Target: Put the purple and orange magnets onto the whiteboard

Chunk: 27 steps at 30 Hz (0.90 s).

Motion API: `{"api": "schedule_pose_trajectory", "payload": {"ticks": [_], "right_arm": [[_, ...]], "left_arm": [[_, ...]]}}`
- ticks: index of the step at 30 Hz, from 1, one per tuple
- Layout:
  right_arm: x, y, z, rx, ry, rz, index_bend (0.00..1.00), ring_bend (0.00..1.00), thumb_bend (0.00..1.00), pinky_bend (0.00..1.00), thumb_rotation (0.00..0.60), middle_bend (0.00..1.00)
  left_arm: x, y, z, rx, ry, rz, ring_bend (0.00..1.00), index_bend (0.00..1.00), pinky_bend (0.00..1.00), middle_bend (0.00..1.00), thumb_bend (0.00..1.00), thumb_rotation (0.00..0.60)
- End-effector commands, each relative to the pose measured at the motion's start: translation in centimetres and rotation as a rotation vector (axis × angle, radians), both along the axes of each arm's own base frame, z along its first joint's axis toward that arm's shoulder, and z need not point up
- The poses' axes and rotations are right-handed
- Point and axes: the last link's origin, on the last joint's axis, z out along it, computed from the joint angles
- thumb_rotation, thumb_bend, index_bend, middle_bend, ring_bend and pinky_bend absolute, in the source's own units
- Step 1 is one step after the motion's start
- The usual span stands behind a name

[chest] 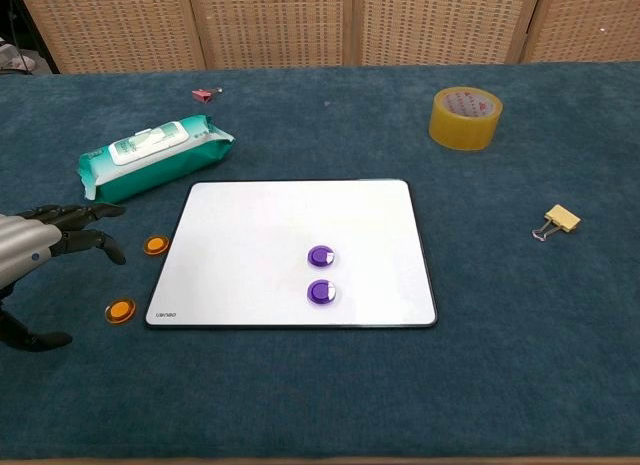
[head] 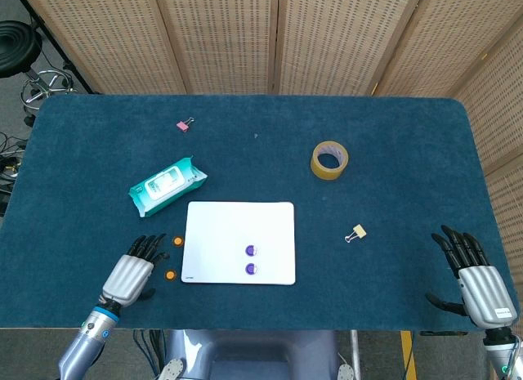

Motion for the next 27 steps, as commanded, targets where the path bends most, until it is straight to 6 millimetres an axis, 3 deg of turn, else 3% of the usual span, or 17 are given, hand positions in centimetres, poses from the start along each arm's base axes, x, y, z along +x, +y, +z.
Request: {"api": "schedule_pose_trajectory", "payload": {"ticks": [1, 10, 27], "right_arm": [[0.0, 0.0, 0.0, 0.002, -0.010, -0.001, 0.07, 0.00, 0.08, 0.00, 0.600, 0.00], [0.0, -0.1, 0.0, 0.011, -0.028, -0.005, 0.08, 0.00, 0.08, 0.00, 0.600, 0.00], [-0.3, -0.2, 0.2, 0.004, -0.037, -0.012, 0.08, 0.00, 0.08, 0.00, 0.600, 0.00]], "left_arm": [[0.1, 0.0, -0.3, -0.005, -0.007, 0.016, 0.00, 0.30, 0.07, 0.00, 0.21, 0.600], [0.5, 0.2, -1.7, -0.035, -0.036, 0.044, 0.00, 0.33, 0.07, 0.00, 0.30, 0.600], [0.9, 0.5, -2.9, -0.048, -0.044, 0.054, 0.00, 0.40, 0.07, 0.00, 0.33, 0.600]]}}
